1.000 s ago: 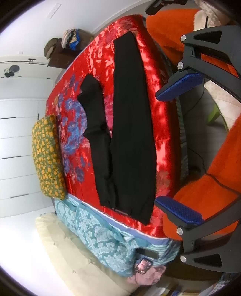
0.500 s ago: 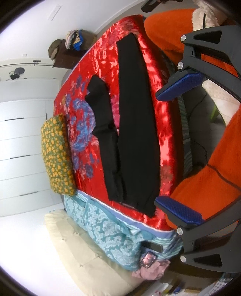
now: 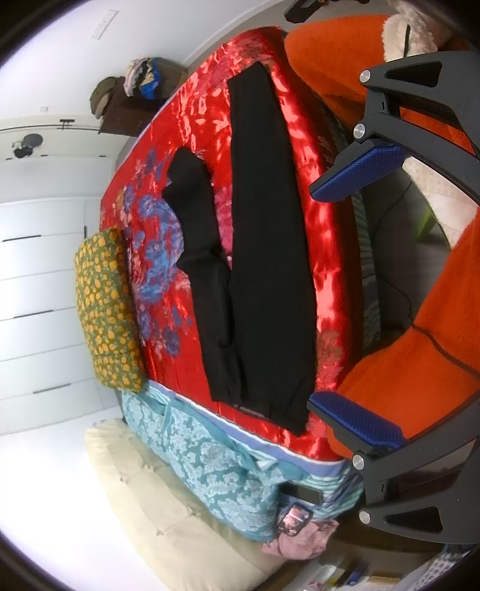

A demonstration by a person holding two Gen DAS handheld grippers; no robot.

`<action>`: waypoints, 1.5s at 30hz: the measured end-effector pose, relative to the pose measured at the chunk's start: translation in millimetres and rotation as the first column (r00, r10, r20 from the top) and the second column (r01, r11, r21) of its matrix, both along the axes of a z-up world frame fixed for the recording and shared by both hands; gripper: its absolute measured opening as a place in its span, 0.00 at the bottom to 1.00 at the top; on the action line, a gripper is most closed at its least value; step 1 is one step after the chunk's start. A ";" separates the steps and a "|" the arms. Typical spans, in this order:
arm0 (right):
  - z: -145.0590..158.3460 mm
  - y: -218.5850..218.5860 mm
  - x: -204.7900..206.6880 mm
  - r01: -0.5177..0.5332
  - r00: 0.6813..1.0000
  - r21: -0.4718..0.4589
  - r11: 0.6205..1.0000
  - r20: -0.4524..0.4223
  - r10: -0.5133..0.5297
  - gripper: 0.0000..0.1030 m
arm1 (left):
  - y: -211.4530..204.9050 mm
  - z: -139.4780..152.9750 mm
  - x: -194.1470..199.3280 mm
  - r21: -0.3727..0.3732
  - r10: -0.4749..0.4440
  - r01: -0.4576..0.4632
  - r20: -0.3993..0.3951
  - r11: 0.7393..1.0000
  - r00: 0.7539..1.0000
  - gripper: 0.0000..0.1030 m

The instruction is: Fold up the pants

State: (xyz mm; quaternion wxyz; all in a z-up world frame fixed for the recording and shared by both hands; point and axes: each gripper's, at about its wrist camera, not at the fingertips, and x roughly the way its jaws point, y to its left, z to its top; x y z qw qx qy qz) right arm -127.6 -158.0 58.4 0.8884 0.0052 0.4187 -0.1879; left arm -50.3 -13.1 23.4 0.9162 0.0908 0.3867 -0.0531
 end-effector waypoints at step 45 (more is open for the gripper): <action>-38.9 -21.2 77.8 -0.155 0.987 0.064 0.986 -0.022 0.157 1.00 | 2.3 -21.7 108.5 -0.060 0.014 -0.015 -0.017 0.998 1.000 0.99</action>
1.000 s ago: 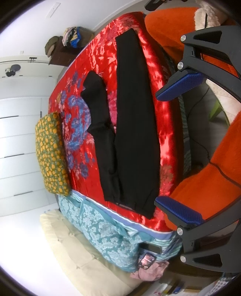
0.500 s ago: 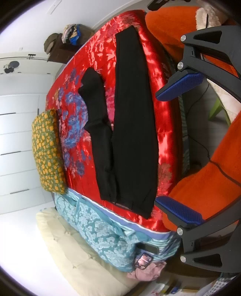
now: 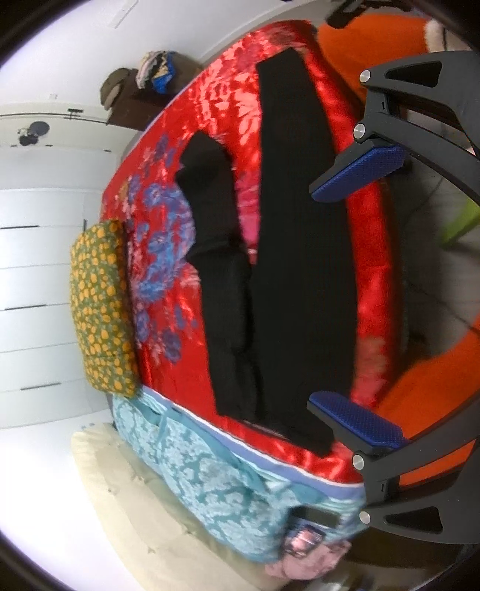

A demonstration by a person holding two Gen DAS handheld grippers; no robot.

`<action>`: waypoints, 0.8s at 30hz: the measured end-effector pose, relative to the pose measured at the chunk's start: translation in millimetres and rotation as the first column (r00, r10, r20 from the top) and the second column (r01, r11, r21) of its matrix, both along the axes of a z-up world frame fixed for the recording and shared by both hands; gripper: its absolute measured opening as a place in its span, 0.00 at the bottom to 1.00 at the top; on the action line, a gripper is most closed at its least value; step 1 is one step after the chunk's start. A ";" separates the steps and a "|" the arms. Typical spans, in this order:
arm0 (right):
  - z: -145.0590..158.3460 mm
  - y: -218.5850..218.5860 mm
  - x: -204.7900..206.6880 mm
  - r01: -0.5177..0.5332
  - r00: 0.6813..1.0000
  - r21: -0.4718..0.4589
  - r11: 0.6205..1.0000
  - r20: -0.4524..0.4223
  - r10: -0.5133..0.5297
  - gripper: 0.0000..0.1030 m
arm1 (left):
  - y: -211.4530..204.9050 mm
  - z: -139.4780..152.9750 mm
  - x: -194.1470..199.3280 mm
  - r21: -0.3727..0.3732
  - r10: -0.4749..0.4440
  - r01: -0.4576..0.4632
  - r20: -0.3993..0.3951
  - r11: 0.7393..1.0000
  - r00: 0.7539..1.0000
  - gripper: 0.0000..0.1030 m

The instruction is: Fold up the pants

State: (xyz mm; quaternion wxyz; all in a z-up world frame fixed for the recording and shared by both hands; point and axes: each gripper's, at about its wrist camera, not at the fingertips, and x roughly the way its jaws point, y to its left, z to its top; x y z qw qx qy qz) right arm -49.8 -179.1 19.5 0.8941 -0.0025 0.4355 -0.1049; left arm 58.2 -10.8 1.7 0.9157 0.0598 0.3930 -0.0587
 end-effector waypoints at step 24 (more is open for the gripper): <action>-234.4 -377.8 411.5 -0.054 0.925 0.207 0.977 -0.358 0.127 0.81 | -12.8 -121.4 146.7 -0.027 0.110 -0.122 -0.267 0.992 0.957 0.99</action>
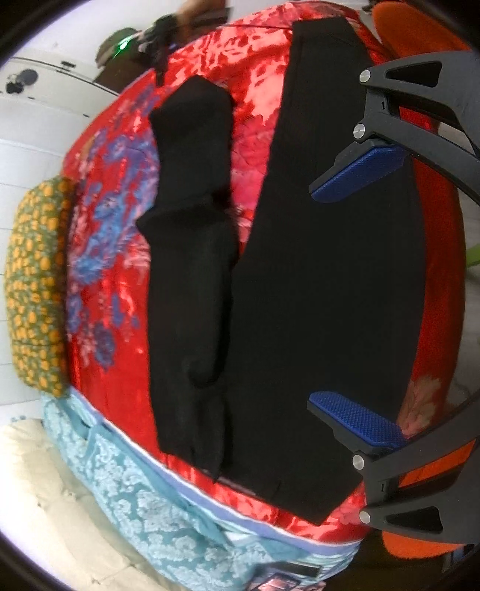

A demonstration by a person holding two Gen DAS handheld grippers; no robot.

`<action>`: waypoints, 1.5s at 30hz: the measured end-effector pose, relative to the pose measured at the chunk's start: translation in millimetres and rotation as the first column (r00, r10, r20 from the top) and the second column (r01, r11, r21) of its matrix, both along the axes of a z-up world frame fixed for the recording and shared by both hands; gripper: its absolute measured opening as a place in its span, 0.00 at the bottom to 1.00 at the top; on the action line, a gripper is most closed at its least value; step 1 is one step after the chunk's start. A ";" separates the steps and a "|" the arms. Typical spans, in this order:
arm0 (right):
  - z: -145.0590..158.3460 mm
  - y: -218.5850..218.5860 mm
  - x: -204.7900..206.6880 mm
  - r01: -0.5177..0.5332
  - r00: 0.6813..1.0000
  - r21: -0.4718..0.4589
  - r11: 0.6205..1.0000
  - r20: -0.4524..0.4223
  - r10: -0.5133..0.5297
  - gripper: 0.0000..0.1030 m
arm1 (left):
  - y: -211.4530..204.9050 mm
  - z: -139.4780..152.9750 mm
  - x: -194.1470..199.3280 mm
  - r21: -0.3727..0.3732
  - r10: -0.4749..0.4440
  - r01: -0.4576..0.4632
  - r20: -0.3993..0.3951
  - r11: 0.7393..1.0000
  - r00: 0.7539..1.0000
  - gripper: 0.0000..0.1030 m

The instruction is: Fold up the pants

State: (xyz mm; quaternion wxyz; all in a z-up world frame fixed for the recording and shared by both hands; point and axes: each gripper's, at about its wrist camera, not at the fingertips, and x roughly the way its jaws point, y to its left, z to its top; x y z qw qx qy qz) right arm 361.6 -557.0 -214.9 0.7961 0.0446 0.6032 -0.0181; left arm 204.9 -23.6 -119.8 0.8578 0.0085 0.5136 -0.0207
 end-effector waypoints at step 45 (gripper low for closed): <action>23.4 -70.2 -74.0 0.385 0.911 -0.190 0.903 0.237 -0.339 0.90 | 72.3 -92.5 233.1 0.198 0.140 -0.138 0.004 0.971 0.990 0.98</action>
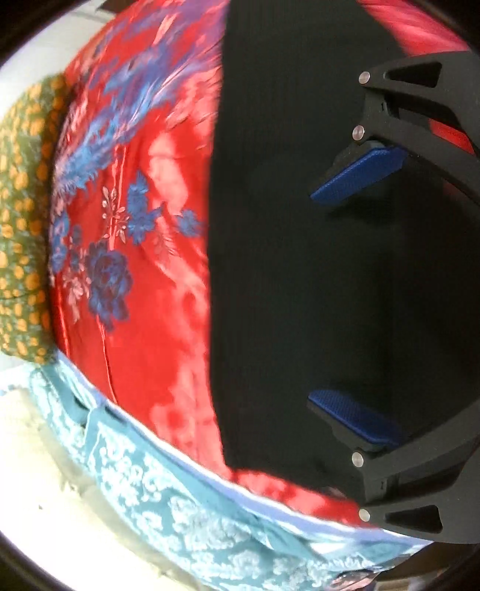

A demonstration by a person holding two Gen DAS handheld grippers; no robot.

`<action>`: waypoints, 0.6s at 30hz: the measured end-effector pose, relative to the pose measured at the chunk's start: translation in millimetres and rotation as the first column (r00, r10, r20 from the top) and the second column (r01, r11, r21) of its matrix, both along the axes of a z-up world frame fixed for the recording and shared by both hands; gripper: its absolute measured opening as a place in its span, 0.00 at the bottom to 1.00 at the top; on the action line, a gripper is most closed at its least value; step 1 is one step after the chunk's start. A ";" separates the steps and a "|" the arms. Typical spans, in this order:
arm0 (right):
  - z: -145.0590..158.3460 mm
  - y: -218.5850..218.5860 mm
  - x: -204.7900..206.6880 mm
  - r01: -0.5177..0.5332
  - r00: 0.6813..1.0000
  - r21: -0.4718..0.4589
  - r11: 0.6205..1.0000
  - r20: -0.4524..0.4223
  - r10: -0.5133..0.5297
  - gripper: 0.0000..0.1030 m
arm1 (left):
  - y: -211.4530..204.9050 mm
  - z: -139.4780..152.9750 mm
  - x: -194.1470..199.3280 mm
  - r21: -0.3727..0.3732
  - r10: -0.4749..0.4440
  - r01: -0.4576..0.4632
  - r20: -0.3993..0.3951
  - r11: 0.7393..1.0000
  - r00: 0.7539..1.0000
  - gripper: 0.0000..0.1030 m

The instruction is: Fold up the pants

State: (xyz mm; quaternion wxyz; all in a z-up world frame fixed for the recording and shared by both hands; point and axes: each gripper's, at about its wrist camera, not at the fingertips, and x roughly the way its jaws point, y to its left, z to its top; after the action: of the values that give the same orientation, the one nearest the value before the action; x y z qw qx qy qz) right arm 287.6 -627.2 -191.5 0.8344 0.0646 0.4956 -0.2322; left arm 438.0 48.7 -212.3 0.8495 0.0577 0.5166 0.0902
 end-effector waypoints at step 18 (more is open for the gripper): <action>-33.4 275.3 -247.3 -0.041 0.992 0.254 0.966 -0.104 0.069 1.00 | 36.3 -32.1 -206.8 -0.108 -0.100 0.086 -0.132 0.990 0.986 0.99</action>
State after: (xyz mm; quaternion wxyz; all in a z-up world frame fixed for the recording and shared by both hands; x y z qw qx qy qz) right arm 40.3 -351.9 -224.9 0.7966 0.1431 0.5686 -0.1474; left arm 231.2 85.0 -244.4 0.8171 0.0444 0.5744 0.0198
